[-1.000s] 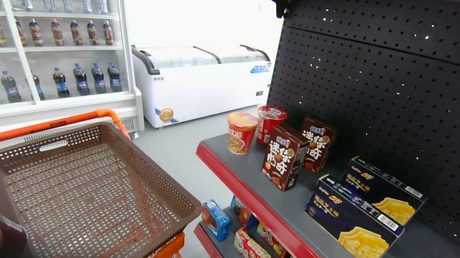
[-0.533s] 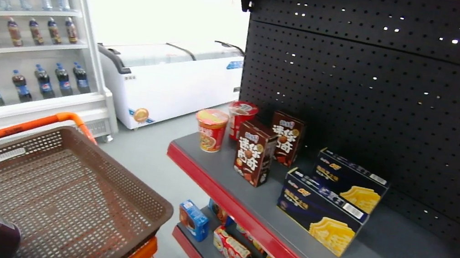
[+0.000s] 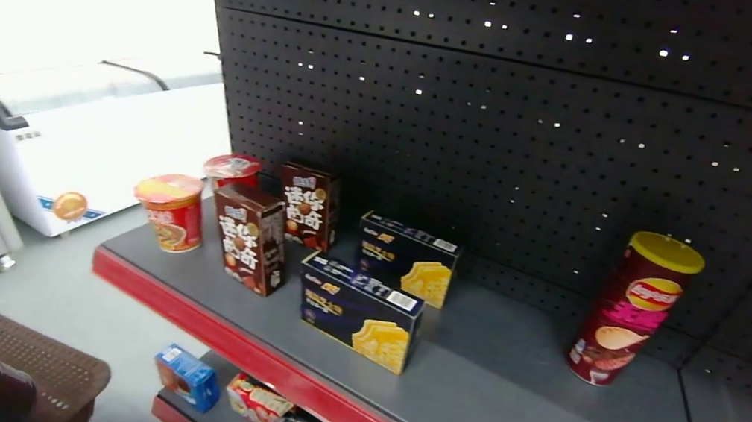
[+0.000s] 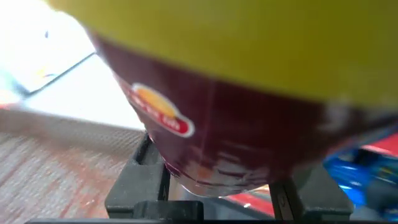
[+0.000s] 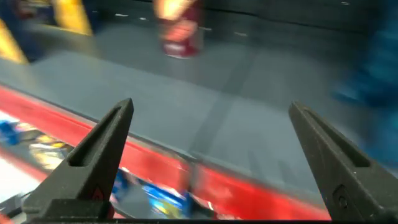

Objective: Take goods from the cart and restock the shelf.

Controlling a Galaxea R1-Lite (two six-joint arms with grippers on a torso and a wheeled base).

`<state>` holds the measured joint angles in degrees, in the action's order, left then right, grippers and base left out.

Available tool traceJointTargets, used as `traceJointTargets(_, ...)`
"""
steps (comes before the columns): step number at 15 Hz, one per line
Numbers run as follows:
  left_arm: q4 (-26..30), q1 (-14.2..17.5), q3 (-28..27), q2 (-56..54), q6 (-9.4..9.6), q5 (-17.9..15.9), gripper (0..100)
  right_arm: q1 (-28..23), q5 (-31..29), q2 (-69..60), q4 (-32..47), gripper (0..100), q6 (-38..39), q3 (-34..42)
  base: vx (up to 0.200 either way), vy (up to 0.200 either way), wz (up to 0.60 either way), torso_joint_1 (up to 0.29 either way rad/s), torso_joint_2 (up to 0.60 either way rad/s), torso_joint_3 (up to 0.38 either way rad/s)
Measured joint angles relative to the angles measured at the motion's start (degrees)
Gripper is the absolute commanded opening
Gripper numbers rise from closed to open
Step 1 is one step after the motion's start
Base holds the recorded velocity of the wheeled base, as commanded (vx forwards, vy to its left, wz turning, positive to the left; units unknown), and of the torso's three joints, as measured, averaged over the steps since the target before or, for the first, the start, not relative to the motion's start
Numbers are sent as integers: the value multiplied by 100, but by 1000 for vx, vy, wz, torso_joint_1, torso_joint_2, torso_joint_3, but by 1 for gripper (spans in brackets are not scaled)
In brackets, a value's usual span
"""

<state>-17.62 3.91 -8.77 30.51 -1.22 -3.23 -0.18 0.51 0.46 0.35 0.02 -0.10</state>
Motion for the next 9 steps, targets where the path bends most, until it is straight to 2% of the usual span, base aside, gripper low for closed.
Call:
traceJointTargets(4,2,2,102,-12,-9,12,0,0,0,0,0,100,-2,0,0,0,-600,1,2,0)
traceJointTargets(9,-1,5,150,-116,-17,22,0,0,4,0,-2,100,-5,0,0,0,0,0,0,0)
